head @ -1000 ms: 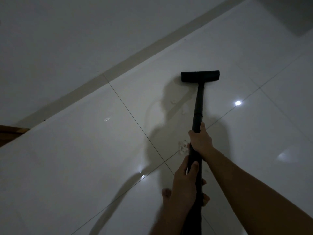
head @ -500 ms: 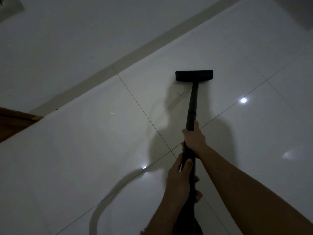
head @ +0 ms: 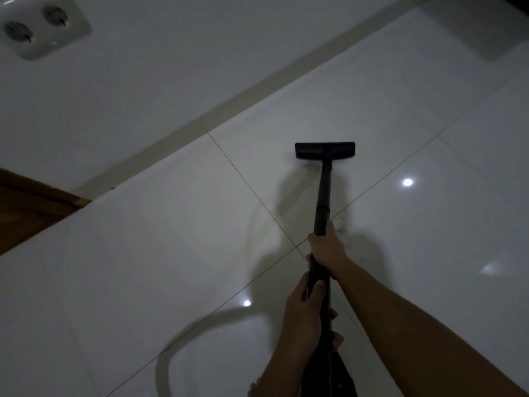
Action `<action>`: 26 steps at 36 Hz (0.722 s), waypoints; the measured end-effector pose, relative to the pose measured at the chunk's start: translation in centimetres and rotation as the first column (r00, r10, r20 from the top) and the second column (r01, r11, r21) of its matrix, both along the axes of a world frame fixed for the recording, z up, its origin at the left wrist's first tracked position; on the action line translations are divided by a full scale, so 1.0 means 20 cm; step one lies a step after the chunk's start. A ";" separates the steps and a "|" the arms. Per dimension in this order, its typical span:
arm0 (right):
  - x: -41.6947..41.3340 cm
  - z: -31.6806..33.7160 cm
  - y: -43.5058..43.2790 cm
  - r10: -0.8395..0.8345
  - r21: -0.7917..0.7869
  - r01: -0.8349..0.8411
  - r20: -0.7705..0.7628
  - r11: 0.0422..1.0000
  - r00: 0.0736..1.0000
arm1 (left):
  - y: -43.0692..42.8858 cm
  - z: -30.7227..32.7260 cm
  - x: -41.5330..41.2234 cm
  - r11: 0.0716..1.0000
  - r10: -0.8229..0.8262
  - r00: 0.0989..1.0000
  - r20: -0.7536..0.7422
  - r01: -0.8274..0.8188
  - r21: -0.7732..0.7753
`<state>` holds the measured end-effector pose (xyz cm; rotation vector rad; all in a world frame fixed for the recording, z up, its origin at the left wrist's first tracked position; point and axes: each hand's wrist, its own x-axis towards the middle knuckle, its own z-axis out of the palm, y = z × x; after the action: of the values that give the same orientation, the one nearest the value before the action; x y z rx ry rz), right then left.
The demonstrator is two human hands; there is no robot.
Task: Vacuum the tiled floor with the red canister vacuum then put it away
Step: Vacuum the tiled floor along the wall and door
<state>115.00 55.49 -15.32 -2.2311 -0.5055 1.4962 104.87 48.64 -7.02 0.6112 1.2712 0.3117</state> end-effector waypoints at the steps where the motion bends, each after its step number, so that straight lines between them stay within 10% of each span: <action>1: -0.02 0.00 -0.04 -0.008 -0.005 0.008 -0.002 1.000 1.000 | -0.03 0.02 -0.02 1.000 0.005 1.000 0.014 -0.005 -0.008; 26: -0.14 -0.02 -0.64 0.065 -0.065 -0.062 0.039 0.996 0.997 | -0.66 0.00 -0.13 0.997 0.032 0.999 0.002 -0.032 -0.072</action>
<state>112.28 42.63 -15.62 -2.3193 -0.5538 1.5205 102.24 35.47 -7.10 0.5295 1.2849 0.2925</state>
